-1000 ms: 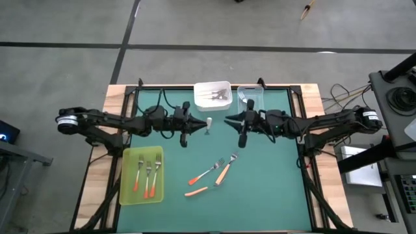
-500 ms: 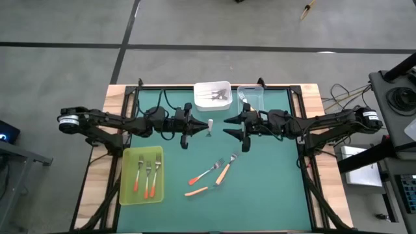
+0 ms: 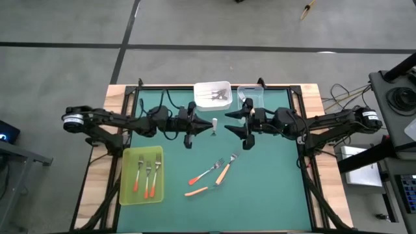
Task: Sort silverware by color (type)
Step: Put the white fork into the white bin
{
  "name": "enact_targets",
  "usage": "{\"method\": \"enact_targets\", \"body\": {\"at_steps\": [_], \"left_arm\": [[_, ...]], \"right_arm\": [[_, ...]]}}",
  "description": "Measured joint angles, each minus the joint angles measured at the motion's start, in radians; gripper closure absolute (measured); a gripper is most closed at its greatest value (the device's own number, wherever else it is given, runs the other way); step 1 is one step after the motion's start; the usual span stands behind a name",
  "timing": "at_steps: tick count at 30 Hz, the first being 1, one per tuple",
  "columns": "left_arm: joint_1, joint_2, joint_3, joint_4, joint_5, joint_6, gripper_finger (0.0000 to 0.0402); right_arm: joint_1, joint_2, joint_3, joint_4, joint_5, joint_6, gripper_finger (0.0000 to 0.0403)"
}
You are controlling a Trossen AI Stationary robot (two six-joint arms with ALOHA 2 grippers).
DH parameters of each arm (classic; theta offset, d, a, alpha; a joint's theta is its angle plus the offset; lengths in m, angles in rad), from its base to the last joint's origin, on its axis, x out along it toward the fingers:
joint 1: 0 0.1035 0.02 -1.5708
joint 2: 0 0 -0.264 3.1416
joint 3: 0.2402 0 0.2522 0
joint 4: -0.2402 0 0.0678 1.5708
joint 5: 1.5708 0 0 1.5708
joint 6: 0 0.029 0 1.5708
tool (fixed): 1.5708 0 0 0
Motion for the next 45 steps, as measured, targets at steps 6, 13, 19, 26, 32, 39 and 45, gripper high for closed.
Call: {"method": "enact_targets", "body": {"at_steps": [6, 13, 19, 26, 32, 39, 45], "left_arm": [[0.0, 0.05, 0.051, 0.003, 0.014, -0.001, 0.0401], [0.0, 0.085, 0.102, 0.004, 0.017, -0.007, 0.0401], [0.0, 0.133, 0.17, -0.01, 0.049, -0.007, 0.0401], [0.0, 0.177, 0.223, -0.014, 0.097, -0.012, 0.0401], [0.0, 0.178, 0.227, -0.025, 0.097, -0.012, 0.0401], [0.007, 0.175, 0.226, -0.036, 0.089, -0.013, 0.04], [0.043, 0.141, 0.225, -0.117, 0.106, -0.019, 0.0365]], "right_arm": [[0.0, 0.002, 0.0, -0.017, 0.0, 0.0, 0.0188], [0.0, 0.008, 0.0, -0.069, 0.0, 0.011, 0.0188], [-0.002, 0.024, 0.0, -0.064, 0.003, 0.011, 0.0188], [-0.002, 0.016, 0.0, -0.064, 0.008, 0.032, 0.0205], [-0.002, 0.015, 0.0, -0.064, 0.008, 0.023, 0.0305], [-0.002, 0.015, 0.0, -0.065, 0.039, 0.001, 0.0381], [-0.008, 0.011, 0.0, -0.062, 0.097, -0.02, 0.0382]]}}
